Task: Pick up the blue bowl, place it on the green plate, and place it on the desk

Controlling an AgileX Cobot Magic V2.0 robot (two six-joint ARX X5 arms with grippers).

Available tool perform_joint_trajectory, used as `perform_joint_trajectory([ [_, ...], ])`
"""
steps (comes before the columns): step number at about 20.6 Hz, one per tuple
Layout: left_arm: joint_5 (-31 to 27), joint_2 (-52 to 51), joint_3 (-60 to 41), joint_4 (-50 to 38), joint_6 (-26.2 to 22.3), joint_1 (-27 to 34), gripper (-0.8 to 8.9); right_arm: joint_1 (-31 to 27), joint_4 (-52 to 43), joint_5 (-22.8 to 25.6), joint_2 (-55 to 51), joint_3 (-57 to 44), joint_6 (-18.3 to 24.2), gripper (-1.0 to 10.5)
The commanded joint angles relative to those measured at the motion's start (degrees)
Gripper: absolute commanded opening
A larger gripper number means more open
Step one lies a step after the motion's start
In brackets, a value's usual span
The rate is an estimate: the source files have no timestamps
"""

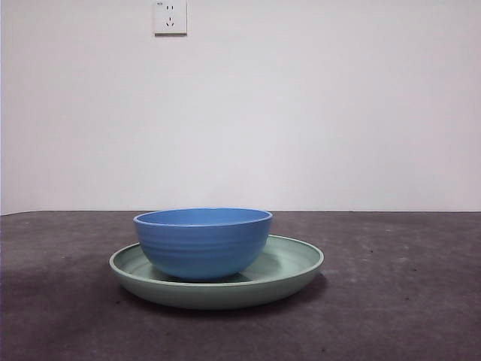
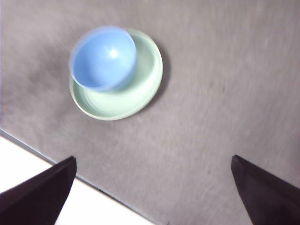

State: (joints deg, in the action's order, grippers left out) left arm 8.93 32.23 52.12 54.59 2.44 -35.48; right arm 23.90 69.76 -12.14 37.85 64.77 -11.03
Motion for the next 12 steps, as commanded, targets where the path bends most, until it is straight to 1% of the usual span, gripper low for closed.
perform_joint_trajectory([
  [1, 0.1, 0.3, 0.9, -0.5, 0.1, -0.4, 4.98, 0.3, -0.3, 0.2, -1.8, 1.0, 2.6, 5.5],
  [2, 0.1, 0.3, 0.9, -0.5, 0.1, -0.4, 4.86, 0.3, -0.3, 0.2, -2.5, 1.0, 3.0, 5.5],
  [3, 0.1, 0.3, 0.9, -0.5, 0.1, -0.4, 4.33, 0.3, -0.3, 0.2, -3.0, 1.0, 3.3, 5.2],
  [4, 0.1, 0.3, 0.9, -0.4, 0.1, -0.4, 3.41, 0.3, -0.2, 0.2, -3.3, 1.0, 3.6, 4.2],
  [5, 0.1, 0.3, 0.9, -0.3, 0.1, -0.4, 1.47, 0.3, -0.2, 0.2, -3.5, 1.0, 3.8, 1.8],
  [6, 0.1, 0.3, 0.9, -0.2, 0.1, -0.4, -0.03, 0.3, -0.2, 0.2, -3.5, 1.0, 3.8, -0.2],
  [7, 0.1, 0.3, 0.9, -0.3, 0.2, -0.4, 0.26, 0.3, -0.3, 0.1, -3.5, 1.0, 3.8, 0.3],
  [8, 0.1, 0.3, 0.9, -0.4, 0.2, -0.4, 0.3, 0.3, -0.3, -0.1, -3.5, 1.0, 3.8, 0.4],
  [12, 0.1, 0.3, 0.9, -0.3, 0.2, -0.4, 0.28, 0.3, -0.5, -0.9, -3.5, 1.0, 3.8, 0.4],
])
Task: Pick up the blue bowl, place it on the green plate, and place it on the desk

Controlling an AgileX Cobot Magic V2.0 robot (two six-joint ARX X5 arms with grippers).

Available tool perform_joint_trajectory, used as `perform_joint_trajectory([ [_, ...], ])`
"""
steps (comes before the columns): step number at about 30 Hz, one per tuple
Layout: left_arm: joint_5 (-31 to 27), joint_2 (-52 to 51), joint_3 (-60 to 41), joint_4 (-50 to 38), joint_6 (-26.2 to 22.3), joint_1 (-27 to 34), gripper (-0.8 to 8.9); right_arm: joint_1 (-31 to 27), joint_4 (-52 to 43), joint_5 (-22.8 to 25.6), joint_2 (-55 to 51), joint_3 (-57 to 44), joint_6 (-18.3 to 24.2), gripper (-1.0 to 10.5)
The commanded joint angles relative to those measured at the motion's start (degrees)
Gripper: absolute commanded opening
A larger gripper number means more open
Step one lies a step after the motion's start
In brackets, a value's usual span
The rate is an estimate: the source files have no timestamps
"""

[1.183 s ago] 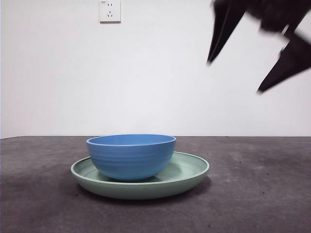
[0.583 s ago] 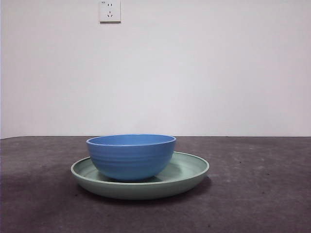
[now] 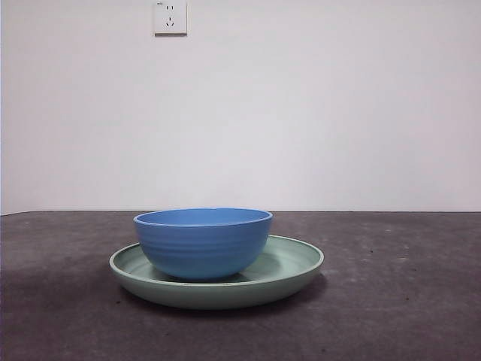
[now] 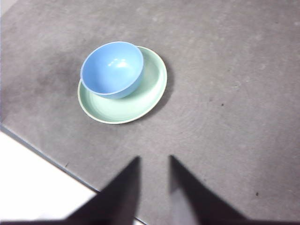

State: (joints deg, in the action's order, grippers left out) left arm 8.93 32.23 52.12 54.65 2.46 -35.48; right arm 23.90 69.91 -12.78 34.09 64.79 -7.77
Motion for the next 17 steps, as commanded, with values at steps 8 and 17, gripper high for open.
perform_joint_trajectory([
  [8, 0.1, 0.3, 0.9, -0.3, 0.1, -0.4, 0.28, 0.3, -0.7, -0.3, 0.2, 1.0, 0.5, 0.4],
  [17, 2.0, -4.8, -11.8, -16.3, -0.4, 3.9, 0.28, 0.3, -0.8, -0.3, 0.2, 1.0, 0.5, 0.4],
])
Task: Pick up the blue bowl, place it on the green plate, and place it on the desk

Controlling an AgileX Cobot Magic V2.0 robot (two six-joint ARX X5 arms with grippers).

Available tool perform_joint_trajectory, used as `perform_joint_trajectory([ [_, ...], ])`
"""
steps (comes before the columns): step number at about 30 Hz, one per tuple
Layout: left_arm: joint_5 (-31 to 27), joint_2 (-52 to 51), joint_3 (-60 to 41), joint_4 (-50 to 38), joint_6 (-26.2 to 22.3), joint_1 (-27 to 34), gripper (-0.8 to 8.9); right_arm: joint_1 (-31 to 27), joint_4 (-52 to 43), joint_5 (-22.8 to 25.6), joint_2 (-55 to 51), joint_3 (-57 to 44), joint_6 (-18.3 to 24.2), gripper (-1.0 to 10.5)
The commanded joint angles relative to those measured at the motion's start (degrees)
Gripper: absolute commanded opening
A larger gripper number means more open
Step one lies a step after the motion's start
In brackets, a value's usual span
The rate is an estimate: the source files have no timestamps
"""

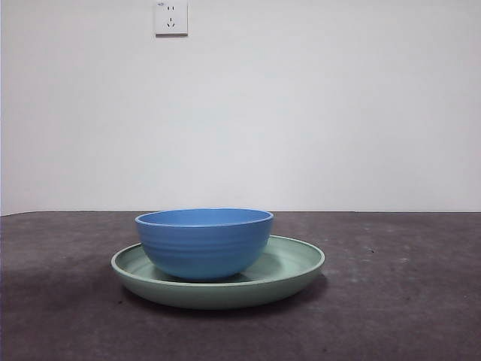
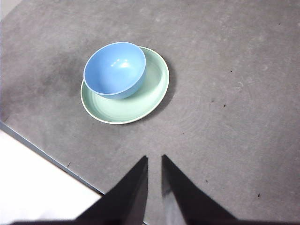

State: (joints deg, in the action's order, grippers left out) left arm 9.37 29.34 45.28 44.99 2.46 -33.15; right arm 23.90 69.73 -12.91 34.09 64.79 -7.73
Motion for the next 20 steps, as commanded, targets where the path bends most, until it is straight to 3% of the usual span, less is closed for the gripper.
perform_joint_trajectory([
  [1, 2.6, -3.7, -8.7, -10.8, -0.5, 3.1, 0.28, 0.3, -0.7, -0.2, 0.2, 1.0, 0.5, 0.4],
  [6, 2.1, -13.0, -27.2, -30.8, -1.5, 11.5, 0.28, 0.3, -0.7, -0.2, 0.2, 1.0, 0.5, 0.4],
  [8, 2.0, -16.4, -33.2, -34.7, -1.5, 14.7, 0.28, 0.3, -0.7, -0.2, 0.2, 1.0, 0.5, 0.4],
  [12, 1.9, -21.2, -39.6, -34.6, 1.6, 20.9, 0.28, 0.3, -0.7, -0.1, 0.2, 1.0, 0.5, 0.4],
  [20, -3.9, -25.6, -43.5, -33.8, 1.6, 28.2, 0.28, 0.3, -0.7, -0.2, 0.2, 1.0, 0.5, 0.4],
])
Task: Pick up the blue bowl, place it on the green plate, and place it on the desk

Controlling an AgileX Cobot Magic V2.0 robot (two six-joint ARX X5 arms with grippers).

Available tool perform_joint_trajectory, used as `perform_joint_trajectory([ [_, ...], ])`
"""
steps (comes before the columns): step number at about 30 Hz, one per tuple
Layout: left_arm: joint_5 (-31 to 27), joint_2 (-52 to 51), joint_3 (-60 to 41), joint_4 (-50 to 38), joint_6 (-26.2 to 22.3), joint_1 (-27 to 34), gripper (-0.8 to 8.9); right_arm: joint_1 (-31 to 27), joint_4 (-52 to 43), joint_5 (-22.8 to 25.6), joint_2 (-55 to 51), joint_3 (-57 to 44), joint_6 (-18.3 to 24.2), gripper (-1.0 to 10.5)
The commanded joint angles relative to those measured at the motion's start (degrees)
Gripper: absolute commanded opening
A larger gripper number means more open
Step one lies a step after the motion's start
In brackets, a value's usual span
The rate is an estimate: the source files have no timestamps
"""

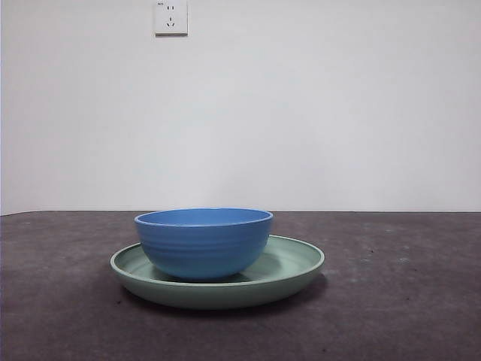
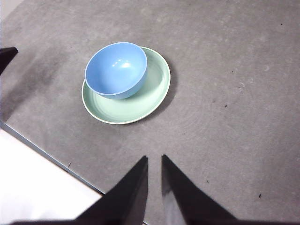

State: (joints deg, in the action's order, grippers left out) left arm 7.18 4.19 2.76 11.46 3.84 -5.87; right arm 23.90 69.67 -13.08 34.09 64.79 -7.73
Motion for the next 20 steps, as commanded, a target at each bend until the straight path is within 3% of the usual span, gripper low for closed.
perform_joint_trajectory([
  [1, -2.6, -0.8, -1.5, -0.3, 0.3, 1.6, 0.28, 0.3, -0.6, 0.0, 0.2, 1.0, 0.5, 0.4],
  [9, -5.1, -2.1, -2.1, -0.7, -0.1, 4.8, 0.28, 0.3, -0.6, 0.0, 0.2, 1.0, 0.5, 0.4],
  [20, -5.1, -2.2, -2.1, -0.7, -0.1, 4.8, 0.28, 0.3, -0.6, 0.0, 0.2, 1.0, 0.5, 0.4],
])
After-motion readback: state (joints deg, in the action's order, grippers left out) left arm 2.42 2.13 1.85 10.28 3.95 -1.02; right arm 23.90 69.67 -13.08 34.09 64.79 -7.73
